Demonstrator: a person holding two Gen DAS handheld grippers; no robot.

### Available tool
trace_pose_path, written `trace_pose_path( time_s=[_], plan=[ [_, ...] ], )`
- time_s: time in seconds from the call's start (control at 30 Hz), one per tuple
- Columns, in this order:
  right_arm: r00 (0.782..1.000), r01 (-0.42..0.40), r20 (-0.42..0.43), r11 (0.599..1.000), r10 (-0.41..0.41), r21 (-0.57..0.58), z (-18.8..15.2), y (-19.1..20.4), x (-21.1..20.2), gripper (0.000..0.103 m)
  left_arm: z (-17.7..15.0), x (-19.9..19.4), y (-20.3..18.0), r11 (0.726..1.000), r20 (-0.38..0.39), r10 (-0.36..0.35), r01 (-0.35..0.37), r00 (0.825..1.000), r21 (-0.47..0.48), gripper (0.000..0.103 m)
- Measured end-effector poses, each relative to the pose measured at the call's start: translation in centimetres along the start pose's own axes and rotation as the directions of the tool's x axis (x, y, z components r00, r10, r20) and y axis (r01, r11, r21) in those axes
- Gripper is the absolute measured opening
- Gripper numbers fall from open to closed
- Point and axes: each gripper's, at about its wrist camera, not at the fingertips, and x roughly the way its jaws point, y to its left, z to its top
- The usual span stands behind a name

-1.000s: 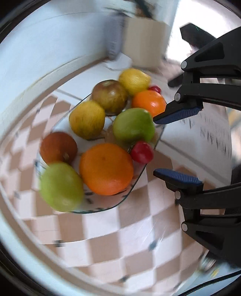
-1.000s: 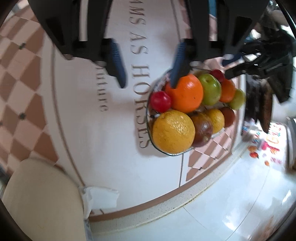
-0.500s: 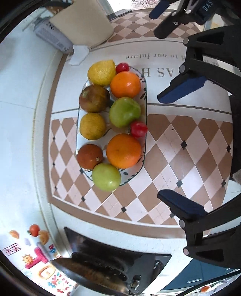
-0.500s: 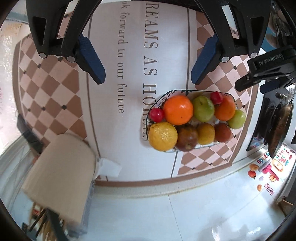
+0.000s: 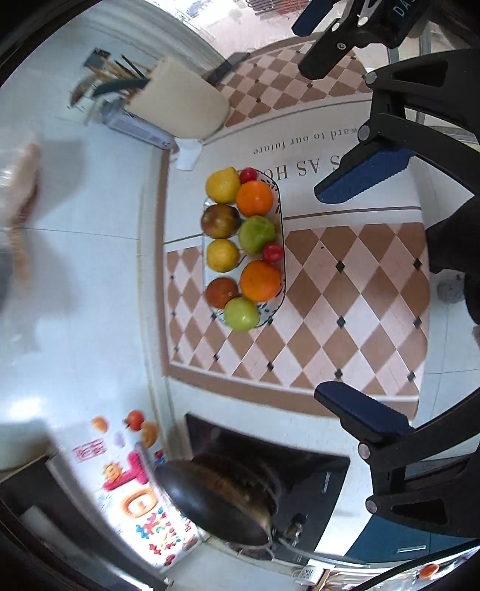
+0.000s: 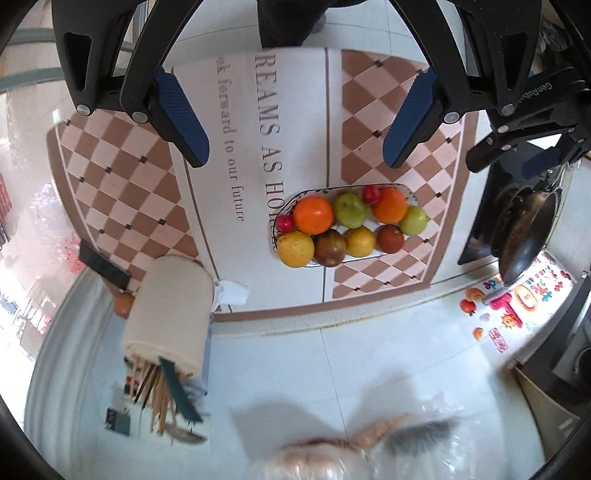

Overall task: Organize fruits
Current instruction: 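Lift both tools away from the plate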

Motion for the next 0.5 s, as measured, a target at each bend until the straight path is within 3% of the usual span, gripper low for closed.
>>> trace_pose_path(
  time_s=[0.5],
  plan=[
    [0.988, 0.005, 0.155, 1.000, 0.000, -0.028, -7.3, 3.8, -16.5, 0.097, -5.7, -14.1, 3.0, 0.999, 0.176, -0.029, 0.034, 0.984, -0.022, 0.099]
  ],
)
